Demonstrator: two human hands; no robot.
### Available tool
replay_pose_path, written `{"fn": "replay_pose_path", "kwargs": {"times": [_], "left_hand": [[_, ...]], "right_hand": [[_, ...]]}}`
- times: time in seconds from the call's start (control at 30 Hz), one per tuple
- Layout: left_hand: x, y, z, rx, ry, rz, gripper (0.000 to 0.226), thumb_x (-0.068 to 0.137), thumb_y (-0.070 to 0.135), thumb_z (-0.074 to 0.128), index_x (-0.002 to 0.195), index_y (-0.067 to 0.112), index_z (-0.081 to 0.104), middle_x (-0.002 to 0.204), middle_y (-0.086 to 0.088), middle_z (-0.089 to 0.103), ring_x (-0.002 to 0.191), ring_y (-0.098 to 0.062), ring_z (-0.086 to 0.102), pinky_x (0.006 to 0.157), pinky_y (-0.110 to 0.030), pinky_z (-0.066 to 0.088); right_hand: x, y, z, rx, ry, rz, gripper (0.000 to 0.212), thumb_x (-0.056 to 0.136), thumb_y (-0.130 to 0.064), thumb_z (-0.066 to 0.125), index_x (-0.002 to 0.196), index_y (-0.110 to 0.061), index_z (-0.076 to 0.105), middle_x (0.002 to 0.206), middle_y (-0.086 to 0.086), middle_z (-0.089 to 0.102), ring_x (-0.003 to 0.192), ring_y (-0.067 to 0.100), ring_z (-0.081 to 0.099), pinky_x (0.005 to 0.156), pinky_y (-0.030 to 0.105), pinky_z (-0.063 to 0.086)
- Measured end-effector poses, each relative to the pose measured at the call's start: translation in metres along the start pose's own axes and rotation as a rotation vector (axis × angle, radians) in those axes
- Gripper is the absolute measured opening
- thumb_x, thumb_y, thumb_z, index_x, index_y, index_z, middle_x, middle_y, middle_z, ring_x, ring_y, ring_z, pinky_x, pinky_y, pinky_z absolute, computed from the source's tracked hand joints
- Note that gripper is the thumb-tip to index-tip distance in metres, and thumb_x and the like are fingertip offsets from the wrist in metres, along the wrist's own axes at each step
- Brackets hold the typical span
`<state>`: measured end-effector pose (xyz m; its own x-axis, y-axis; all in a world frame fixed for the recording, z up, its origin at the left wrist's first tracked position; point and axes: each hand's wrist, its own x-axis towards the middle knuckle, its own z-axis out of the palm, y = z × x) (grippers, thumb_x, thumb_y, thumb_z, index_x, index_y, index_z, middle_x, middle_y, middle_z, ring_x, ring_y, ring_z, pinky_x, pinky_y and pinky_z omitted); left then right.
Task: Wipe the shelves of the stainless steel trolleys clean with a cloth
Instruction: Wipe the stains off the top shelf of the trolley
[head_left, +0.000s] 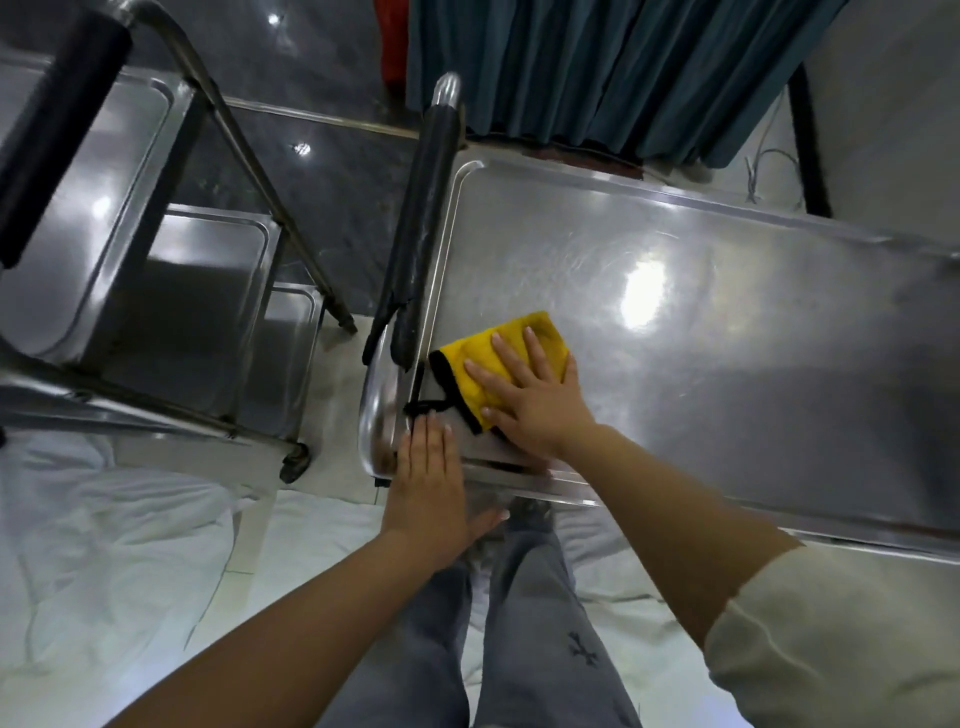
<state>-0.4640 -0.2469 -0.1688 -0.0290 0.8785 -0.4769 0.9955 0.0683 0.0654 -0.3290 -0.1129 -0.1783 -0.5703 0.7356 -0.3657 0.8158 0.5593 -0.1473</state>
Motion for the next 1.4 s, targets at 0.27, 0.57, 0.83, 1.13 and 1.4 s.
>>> {"fn": "replay_pose_path", "kwargs": {"times": [0.27,0.57,0.83,1.13,1.4], "left_hand": [[0.034,0.028,-0.015,-0.005,0.045,0.06,0.099,0.085,0.076,0.007,0.148,0.004,-0.016,0.157,-0.018,-0.019,0.145,-0.033,-0.02,0.113,-0.05,-0.014],[0.112,0.109,-0.049,0.08,-0.15,0.189,0.13,0.07,0.085,0.043,0.143,0.005,-0.03,0.149,-0.02,-0.038,0.137,-0.04,-0.034,0.108,-0.07,-0.01],[0.117,0.117,-0.044,0.115,-0.256,0.093,0.151,0.048,0.098,0.043,0.128,0.008,-0.049,0.132,-0.02,-0.058,0.125,-0.04,-0.05,0.104,-0.069,-0.018],[0.115,0.117,-0.042,0.124,-0.267,0.073,0.149,0.048,0.099,0.04,0.132,0.011,-0.046,0.135,-0.017,-0.056,0.122,-0.035,-0.054,0.106,-0.065,-0.02],[0.116,0.121,-0.045,0.154,-0.281,0.051,0.151,0.044,0.1,0.039,0.127,0.013,-0.051,0.133,-0.015,-0.058,0.123,-0.034,-0.054,0.108,-0.064,-0.017]], "right_hand": [[-0.097,0.113,0.025,0.099,0.055,0.425,0.062,0.093,-0.062,0.028,0.137,-0.058,-0.015,0.157,-0.014,-0.019,0.144,0.022,-0.024,0.11,0.063,0.006],[-0.154,0.184,0.033,0.161,0.016,0.607,0.063,0.092,-0.064,0.024,0.138,-0.057,-0.018,0.156,-0.014,-0.024,0.142,0.023,-0.027,0.11,0.066,0.009],[-0.07,0.256,-0.005,0.25,0.03,0.622,0.066,0.08,-0.08,0.024,0.133,-0.067,-0.013,0.157,-0.014,-0.019,0.142,0.026,-0.027,0.104,0.072,0.001],[0.02,0.314,-0.047,0.164,-0.024,0.4,0.079,0.071,-0.089,0.017,0.137,-0.06,-0.017,0.157,-0.008,-0.024,0.141,0.031,-0.027,0.103,0.073,-0.003],[-0.038,0.296,-0.019,0.136,0.092,0.386,0.065,0.089,-0.057,0.037,0.142,-0.057,-0.001,0.16,-0.009,-0.009,0.145,0.028,-0.014,0.106,0.069,0.009]]}}
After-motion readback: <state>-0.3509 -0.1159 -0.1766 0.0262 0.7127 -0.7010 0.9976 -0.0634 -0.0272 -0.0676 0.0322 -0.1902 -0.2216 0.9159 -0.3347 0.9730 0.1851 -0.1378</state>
